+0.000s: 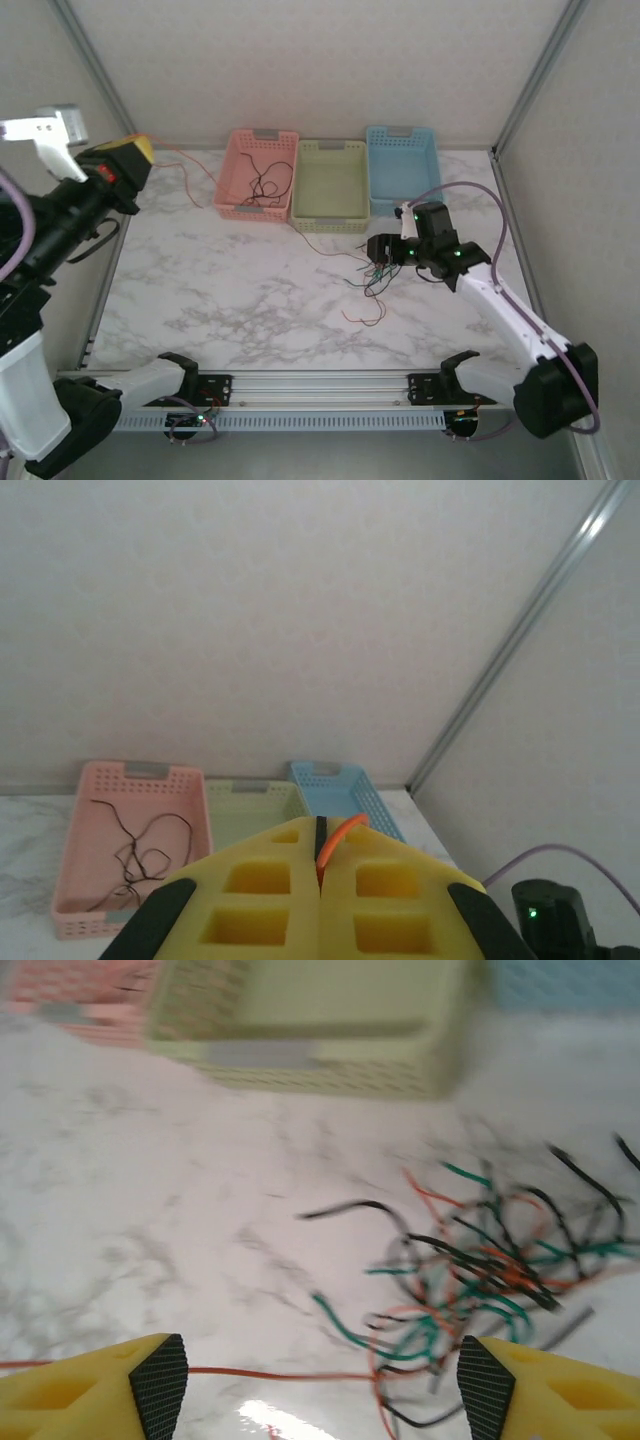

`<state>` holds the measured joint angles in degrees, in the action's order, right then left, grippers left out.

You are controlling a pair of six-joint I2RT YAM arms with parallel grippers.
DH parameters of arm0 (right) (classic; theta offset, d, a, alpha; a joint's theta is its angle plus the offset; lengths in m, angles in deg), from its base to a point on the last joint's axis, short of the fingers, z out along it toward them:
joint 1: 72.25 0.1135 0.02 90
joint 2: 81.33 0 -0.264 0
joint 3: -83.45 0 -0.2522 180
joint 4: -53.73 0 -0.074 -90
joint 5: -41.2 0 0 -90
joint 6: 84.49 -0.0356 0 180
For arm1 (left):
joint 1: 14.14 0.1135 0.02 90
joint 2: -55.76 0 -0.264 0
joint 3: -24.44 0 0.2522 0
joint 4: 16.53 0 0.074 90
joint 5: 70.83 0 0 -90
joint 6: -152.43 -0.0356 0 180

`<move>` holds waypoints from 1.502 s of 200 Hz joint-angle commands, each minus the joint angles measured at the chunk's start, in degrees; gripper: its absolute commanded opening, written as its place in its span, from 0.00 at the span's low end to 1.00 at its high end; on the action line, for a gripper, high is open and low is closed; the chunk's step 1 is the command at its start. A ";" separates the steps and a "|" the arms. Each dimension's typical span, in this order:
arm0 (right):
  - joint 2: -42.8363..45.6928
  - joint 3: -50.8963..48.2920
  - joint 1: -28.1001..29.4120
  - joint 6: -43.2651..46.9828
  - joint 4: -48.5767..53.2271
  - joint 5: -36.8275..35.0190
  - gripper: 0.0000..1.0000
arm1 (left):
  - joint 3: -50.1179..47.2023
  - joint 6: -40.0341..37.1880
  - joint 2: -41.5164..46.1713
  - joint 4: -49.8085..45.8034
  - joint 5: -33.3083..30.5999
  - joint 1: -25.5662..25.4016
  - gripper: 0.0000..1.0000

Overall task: Untangle the cables
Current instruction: Place the cables at the center of the table, then pick up the cables at the center of the table.

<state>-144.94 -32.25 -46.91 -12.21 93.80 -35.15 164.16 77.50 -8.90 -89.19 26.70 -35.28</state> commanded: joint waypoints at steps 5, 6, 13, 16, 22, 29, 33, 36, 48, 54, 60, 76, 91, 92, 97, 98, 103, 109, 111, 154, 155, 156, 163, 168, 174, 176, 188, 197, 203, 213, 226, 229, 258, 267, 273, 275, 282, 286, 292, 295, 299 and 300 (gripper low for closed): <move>2.09 3.23 6.37 8.80 -2.34 3.76 0.79 | -2.17 1.09 -1.72 1.85 8.34 0.49 0.00; 2.14 3.48 7.02 9.49 -2.49 3.75 0.79 | -2.14 1.10 -1.75 1.85 8.45 0.49 0.00; 1.74 4.48 8.66 11.82 -2.95 3.90 0.80 | -2.16 1.04 -2.16 1.81 9.21 0.49 0.00; 1.50 4.98 9.42 12.88 -3.15 4.01 0.80 | -2.12 1.02 -2.28 1.70 9.59 0.49 0.00; 0.68 6.34 10.89 14.84 -3.57 4.17 0.81 | -1.99 0.93 -2.53 1.65 10.29 0.49 0.00; -0.66 8.22 12.28 16.70 -3.63 4.66 0.82 | -1.78 0.82 -2.72 1.57 10.96 0.49 0.00; -1.58 9.58 12.79 17.45 -3.39 5.38 0.82 | -1.70 0.75 -2.77 1.48 11.26 0.49 0.00; -2.27 10.55 13.03 18.02 -3.18 6.12 0.82 | -1.61 0.75 -2.83 1.44 11.38 0.49 0.00; -5.15 14.05 13.45 19.29 -2.48 8.55 0.82 | -1.59 0.62 -2.88 1.32 11.46 0.49 0.00; -6.27 15.27 13.50 19.82 -2.17 9.26 0.82 | -1.59 0.57 -2.91 1.28 11.37 0.50 0.00; -7.35 16.59 13.52 20.20 -1.74 10.15 0.81 | -1.59 0.57 -2.83 1.27 11.37 0.50 0.00; -8.89 18.62 13.57 21.00 -1.03 13.84 0.80 | -1.52 0.49 -2.92 1.00 11.67 0.49 0.00; -9.92 20.37 13.81 21.36 -0.37 16.66 0.79 | -1.50 0.15 -3.00 0.72 11.55 0.49 0.00; -9.92 20.37 13.81 21.36 -0.37 16.66 0.79 | -1.50 0.14 -3.00 0.71 11.55 0.49 0.00; -10.34 20.90 13.98 21.53 -0.02 17.20 0.79 | -1.49 0.05 -2.93 0.66 11.54 0.49 0.00; -10.36 21.04 14.00 21.60 0.07 17.24 0.79 | -1.50 0.01 -2.89 0.64 11.54 0.49 0.00; -10.77 21.60 14.24 21.86 0.46 17.49 0.79 | -1.50 -0.05 -2.92 0.60 11.74 0.49 0.00; -11.22 22.08 14.57 22.08 0.91 17.87 0.79 | -1.50 -0.12 -2.94 0.46 11.86 0.49 0.00; -11.32 22.26 14.61 22.17 1.06 17.94 0.79 | -1.50 -0.13 -2.86 0.47 11.82 0.49 0.00; -15.10 26.75 15.88 21.03 3.04 16.45 0.55 | -1.41 -0.81 -2.68 -0.06 11.64 0.49 0.00; -15.20 26.82 15.88 20.95 3.04 16.47 0.54 | -1.41 -0.82 -2.67 -0.11 11.64 0.49 0.00; -15.20 26.82 15.88 20.95 3.04 16.47 0.54 | -1.41 -0.83 -2.67 -0.14 11.63 0.49 0.00; -15.61 27.22 15.88 20.51 2.93 16.42 0.47 | -1.41 -0.83 -2.66 -0.15 11.63 0.49 0.00; -15.73 27.32 15.88 20.22 2.69 16.64 0.45 | -1.41 -0.83 -2.58 -0.17 11.63 0.49 0.00; -15.89 27.41 15.88 19.89 2.36 17.36 0.44 | -1.44 -0.85 -2.57 -0.12 11.68 0.49 0.00; -15.92 27.41 15.99 19.84 2.16 17.64 0.44 | -1.42 -0.84 -2.59 -0.16 11.66 0.49 0.00; -16.29 27.50 16.46 19.65 1.66 17.46 0.45 | -1.43 -1.00 -2.56 -0.17 11.67 0.49 0.00; -16.55 27.70 16.67 19.74 1.47 16.97 0.48 | -1.37 -1.01 -2.54 -0.20 11.57 0.49 0.00; -16.84 27.84 16.75 19.75 1.46 16.81 0.48 | -1.32 -1.04 -2.52 -0.25 11.54 0.49 0.00; -17.30 28.30 16.76 19.76 1.76 16.19 0.41 | -1.39 -1.09 -2.49 -0.25 11.68 0.49 0.00; -17.55 29.32 16.76 19.64 2.55 15.24 0.22 | -1.41 -1.23 -2.48 -0.41 11.52 0.49 0.00; -17.57 29.61 16.76 19.60 2.69 14.96 0.18 | -1.41 -1.27 -2.48 -0.51 11.46 0.51 0.00; -16.55 35.68 16.76 17.34 2.97 12.96 0.00 | -5.50 -2.28 -1.22 0.38 10.97 0.49 0.28; -16.62 39.56 16.76 15.90 3.12 12.46 0.00 | -9.31 -2.41 -0.01 1.77 9.99 0.49 0.31; -16.94 42.79 16.71 14.91 3.50 12.20 0.00 | -12.19 -2.41 0.68 2.66 8.99 0.49 0.35; -17.08 43.89 16.75 14.55 3.62 11.95 0.00 | -13.16 -2.35 0.85 2.82 8.57 0.49 0.38; -17.92 48.29 16.76 13.03 4.64 10.79 0.00 | -16.71 -2.33 1.53 3.52 7.16 0.49 0.54; -18.34 50.32 16.76 12.45 5.16 10.30 0.00 | -18.78 -2.28 1.85 3.90 6.23 0.50 0.63; -19.59 55.02 16.76 11.00 6.47 9.26 0.00 | -22.00 -2.09 2.36 4.76 4.79 0.49 0.71; -20.08 57.00 16.76 10.40 7.01 8.62 0.00 | -23.68 -1.92 2.69 5.28 4.11 0.49 0.77; -20.76 59.49 16.76 9.41 7.57 7.60 0.00 | -25.84 -1.68 3.17 5.98 3.17 0.49 0.85; -20.98 60.11 16.76 9.17 7.73 7.35 0.00 | -26.41 -1.65 3.29 6.16 2.92 0.49 0.87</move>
<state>-163.59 12.76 -30.58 3.25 99.94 -23.23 148.55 75.89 -6.89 -86.39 35.49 -35.28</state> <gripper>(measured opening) 0.049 0.599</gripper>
